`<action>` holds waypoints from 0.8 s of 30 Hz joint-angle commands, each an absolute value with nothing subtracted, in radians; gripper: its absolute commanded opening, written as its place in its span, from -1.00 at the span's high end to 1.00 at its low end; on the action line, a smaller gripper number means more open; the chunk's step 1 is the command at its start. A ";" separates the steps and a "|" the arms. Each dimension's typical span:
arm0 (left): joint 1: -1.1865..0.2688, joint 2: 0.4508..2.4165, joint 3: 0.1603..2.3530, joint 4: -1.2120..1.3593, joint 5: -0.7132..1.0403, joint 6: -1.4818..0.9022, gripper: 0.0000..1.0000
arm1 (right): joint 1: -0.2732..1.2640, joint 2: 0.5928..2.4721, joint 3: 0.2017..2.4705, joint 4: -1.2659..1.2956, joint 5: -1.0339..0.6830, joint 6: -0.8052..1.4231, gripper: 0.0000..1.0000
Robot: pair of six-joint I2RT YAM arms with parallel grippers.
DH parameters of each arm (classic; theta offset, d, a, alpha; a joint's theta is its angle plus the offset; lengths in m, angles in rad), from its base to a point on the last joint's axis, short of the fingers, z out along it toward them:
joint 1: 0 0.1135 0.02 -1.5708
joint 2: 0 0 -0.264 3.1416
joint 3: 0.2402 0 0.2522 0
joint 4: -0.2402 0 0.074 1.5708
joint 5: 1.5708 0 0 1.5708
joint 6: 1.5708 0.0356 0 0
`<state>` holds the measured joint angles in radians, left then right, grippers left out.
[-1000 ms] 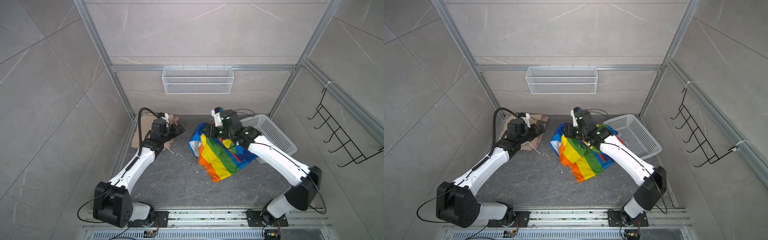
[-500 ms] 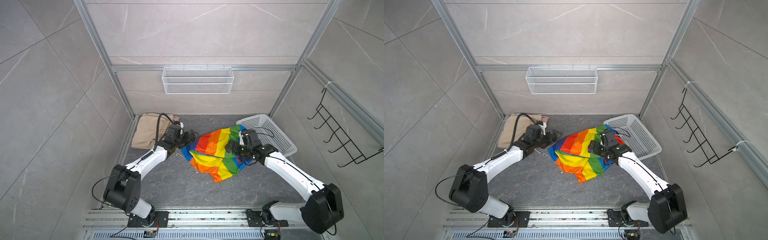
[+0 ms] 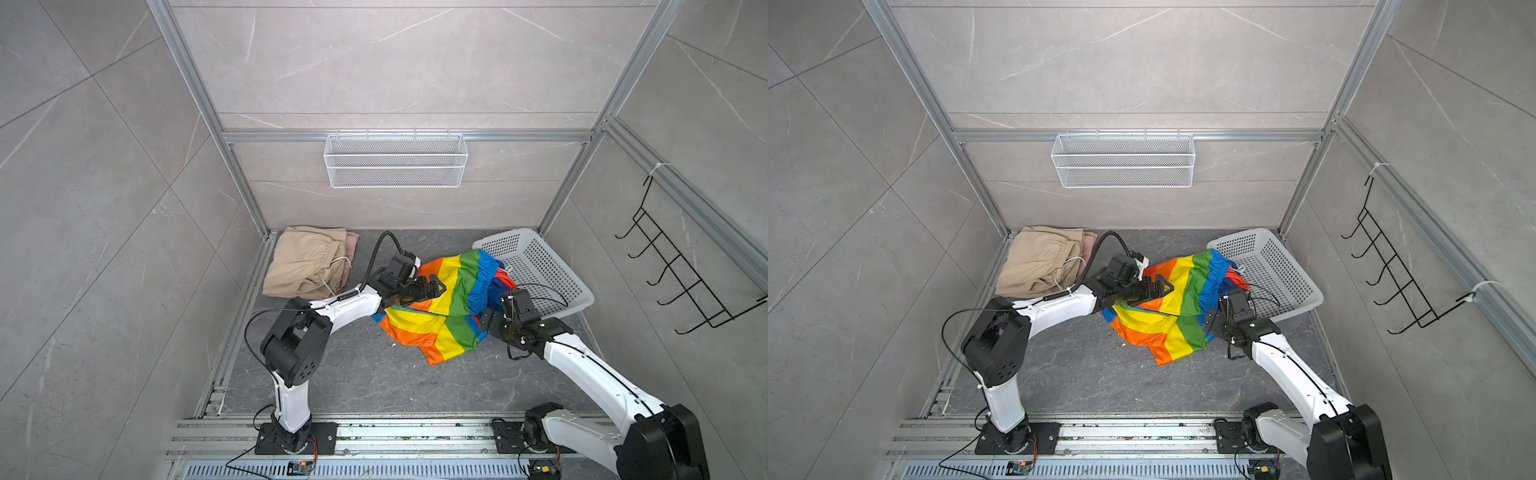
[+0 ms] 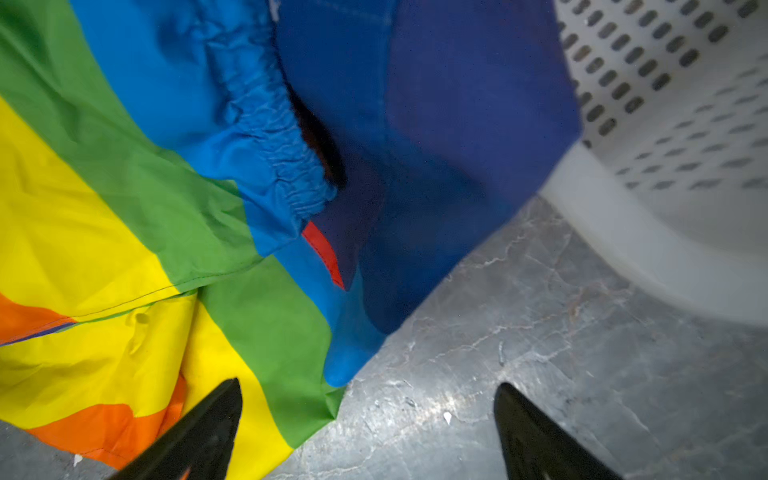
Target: Fold and stack the shorts
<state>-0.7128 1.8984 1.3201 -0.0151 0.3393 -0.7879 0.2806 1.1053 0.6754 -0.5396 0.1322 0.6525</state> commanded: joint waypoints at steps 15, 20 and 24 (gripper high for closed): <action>-0.578 1.976 1.218 0.076 0.384 -0.851 -0.99 | 0.276 1.190 0.949 -0.531 0.208 0.582 1.00; -0.580 2.015 1.159 0.189 0.434 -0.952 -0.99 | 0.276 1.255 1.255 -0.623 0.210 0.526 1.00; -0.602 2.009 1.111 0.286 0.445 -1.026 -0.99 | 0.305 1.354 1.486 -0.612 0.062 0.537 1.00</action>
<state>-0.5888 1.9938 1.1431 0.2214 0.4171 -0.9489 0.2859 1.3045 1.3815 -0.5888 0.1329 0.5568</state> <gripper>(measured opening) 0.996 0.042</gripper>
